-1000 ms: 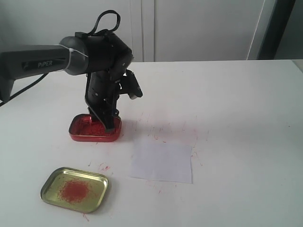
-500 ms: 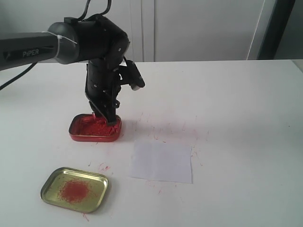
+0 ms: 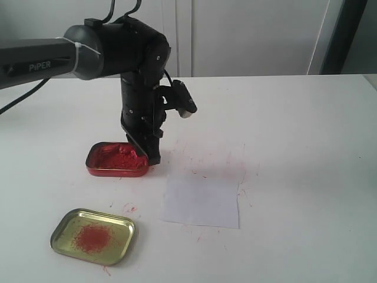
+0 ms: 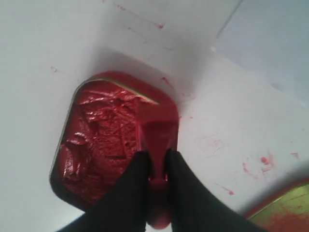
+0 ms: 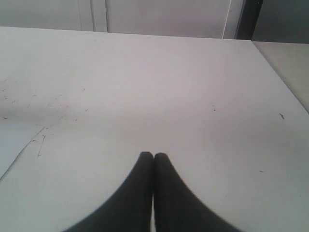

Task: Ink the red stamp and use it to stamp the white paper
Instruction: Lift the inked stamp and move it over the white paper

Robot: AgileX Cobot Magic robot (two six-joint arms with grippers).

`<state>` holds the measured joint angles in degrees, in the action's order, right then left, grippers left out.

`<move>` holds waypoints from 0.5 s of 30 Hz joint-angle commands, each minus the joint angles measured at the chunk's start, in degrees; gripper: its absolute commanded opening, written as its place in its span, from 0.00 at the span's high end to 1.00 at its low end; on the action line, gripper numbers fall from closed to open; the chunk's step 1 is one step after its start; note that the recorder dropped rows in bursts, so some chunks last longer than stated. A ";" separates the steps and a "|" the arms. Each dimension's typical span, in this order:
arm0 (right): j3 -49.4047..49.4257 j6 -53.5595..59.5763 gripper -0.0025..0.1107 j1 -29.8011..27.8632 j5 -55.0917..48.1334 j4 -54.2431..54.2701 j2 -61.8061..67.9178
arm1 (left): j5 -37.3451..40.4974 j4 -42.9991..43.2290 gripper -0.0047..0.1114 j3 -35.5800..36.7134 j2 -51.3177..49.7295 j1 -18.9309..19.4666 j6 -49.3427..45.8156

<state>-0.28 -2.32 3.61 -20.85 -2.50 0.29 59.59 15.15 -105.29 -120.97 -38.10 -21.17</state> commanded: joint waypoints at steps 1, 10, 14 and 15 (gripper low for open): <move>0.28 -0.07 0.98 -0.27 0.92 -0.32 -0.29 | 0.78 -2.06 0.96 -0.85 1.03 -1.73 -0.64; 0.28 -0.07 0.98 -0.27 0.92 -0.32 -0.29 | 1.85 -10.75 0.96 -3.48 1.03 -1.99 -3.36; 0.28 -0.07 0.98 -0.27 0.92 -0.32 -0.29 | 2.12 -13.56 0.96 -3.48 1.03 -1.99 -4.44; 0.28 -0.07 0.98 -0.27 0.92 -0.32 -0.29 | 2.12 -15.15 0.96 -3.48 1.03 -1.99 -5.74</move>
<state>-0.28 -2.32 3.61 -20.85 -2.50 0.29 60.41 2.87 -108.52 -120.66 -39.85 -25.40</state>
